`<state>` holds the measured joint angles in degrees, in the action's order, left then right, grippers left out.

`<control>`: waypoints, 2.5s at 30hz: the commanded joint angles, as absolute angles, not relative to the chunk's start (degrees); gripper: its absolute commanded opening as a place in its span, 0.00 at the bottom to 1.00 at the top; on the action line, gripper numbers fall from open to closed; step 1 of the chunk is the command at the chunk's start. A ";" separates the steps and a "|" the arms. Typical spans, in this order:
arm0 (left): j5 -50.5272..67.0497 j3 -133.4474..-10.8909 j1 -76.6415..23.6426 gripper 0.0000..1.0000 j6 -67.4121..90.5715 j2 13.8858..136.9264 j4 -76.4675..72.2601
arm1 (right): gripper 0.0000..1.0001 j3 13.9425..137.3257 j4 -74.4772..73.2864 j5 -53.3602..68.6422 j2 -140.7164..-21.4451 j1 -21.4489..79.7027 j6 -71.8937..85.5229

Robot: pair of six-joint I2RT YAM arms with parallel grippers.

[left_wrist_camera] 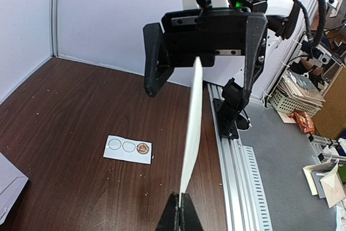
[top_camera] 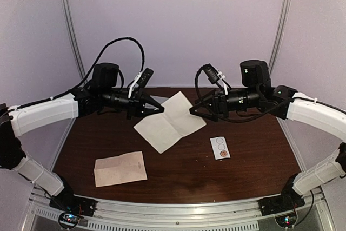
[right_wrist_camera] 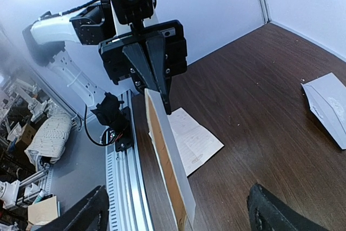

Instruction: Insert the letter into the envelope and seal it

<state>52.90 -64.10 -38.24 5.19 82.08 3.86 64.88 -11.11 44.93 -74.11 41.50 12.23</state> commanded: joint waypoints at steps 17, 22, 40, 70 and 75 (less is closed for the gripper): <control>56.48 -64.66 -38.23 0.11 5.54 83.73 1.81 | 0.00 72.22 -14.05 44.08 -80.68 45.18 8.89; 55.74 -65.13 -38.21 0.55 5.63 84.45 2.67 | 0.00 74.32 -17.92 40.52 -79.99 44.79 6.49; 51.24 -65.40 -38.23 0.00 5.45 84.91 3.57 | 0.00 77.79 -24.99 36.63 -78.22 44.02 3.26; 50.74 -63.02 -37.88 0.00 9.14 83.88 -2.36 | 0.59 68.92 -1.77 50.00 -82.92 48.05 15.57; 52.49 -62.85 -37.88 0.00 9.40 83.81 -2.97 | 0.71 69.15 3.53 51.74 -87.04 48.88 17.55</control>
